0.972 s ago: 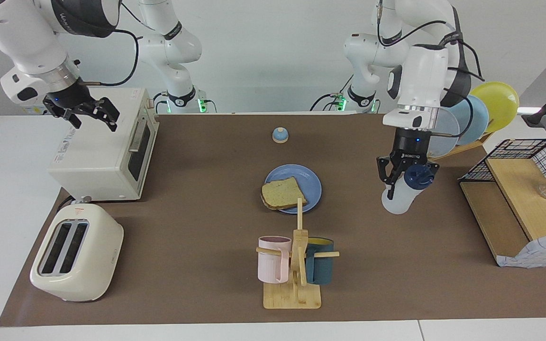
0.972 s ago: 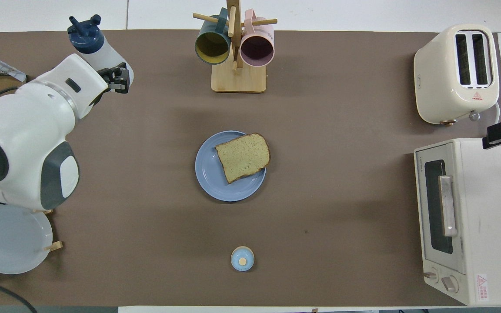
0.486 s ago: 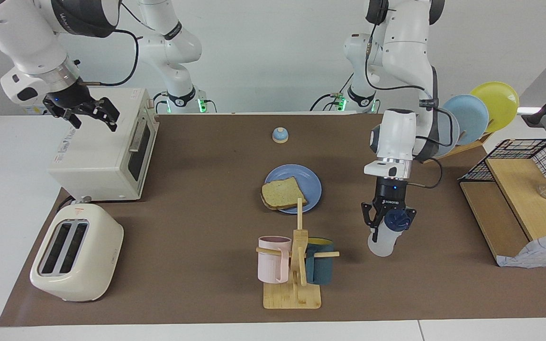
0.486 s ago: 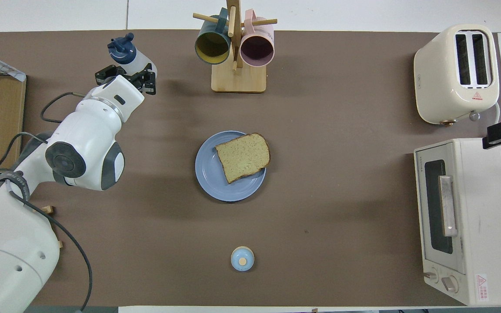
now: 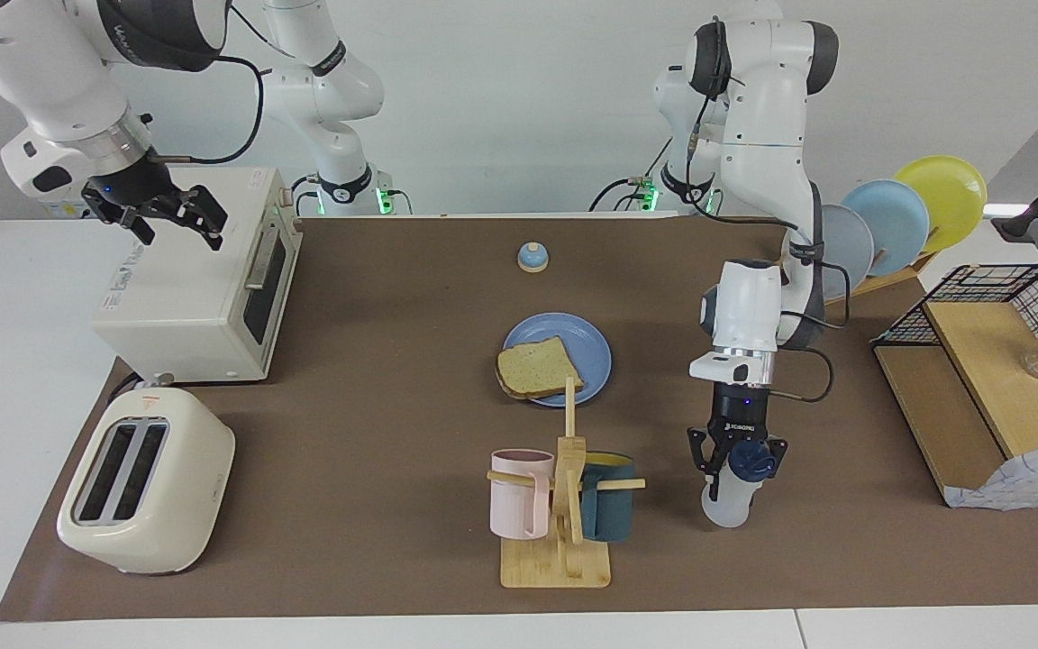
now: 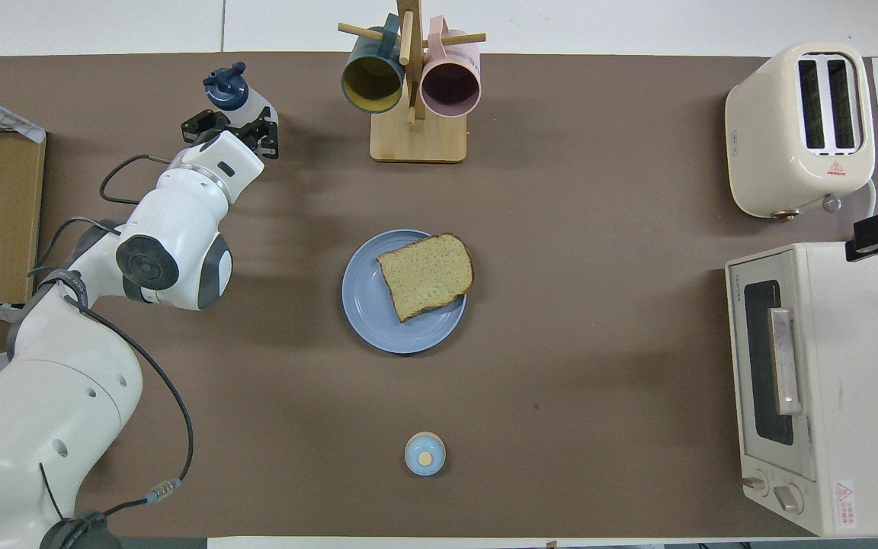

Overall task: Put bread on plate and add seasoning
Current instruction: 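Lower the bottle onto the table and open the left gripper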

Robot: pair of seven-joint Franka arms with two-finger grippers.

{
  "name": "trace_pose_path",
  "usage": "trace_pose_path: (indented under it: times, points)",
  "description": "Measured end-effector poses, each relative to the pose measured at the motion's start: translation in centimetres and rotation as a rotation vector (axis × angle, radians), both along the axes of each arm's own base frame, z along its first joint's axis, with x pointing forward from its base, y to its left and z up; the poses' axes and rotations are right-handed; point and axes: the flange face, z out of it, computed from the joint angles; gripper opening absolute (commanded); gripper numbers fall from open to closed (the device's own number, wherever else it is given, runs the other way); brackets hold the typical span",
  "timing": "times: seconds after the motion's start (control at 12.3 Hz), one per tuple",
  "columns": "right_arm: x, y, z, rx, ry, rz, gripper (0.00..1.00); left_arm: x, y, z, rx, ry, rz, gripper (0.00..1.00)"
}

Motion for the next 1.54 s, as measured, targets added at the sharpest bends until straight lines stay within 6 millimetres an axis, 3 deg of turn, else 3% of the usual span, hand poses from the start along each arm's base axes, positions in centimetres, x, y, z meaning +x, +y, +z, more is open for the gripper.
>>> trace_pose_path:
  times: [0.65,0.73,0.81,0.97,1.13,1.21,1.54]
  points:
    - [0.0,0.0,0.0,0.000,0.000,0.000,1.00,0.1,0.3,-1.3,0.004,0.056,0.003,0.00]
    - [0.0,0.0,0.0,0.000,0.000,0.000,1.00,0.1,0.2,-1.4,0.004,0.059,0.003,0.07]
    - [0.0,0.0,0.0,0.000,0.000,0.000,1.00,0.1,0.2,-1.5,0.005,0.066,0.003,0.25]
    - [0.0,0.0,0.0,0.000,0.000,0.000,1.00,0.1,0.2,-1.6,0.006,0.072,0.004,0.49]
    - [0.0,0.0,0.0,0.000,0.000,0.000,1.00,0.2,0.2,-1.5,0.007,0.074,0.005,0.95]
    - [0.0,0.0,0.0,0.000,0.000,0.000,1.00,0.2,0.2,-1.7,0.010,0.083,0.006,1.00]
    - [0.0,0.0,0.0,0.000,0.000,0.000,1.00,0.2,0.6,-2.0,0.015,0.101,0.013,1.00]
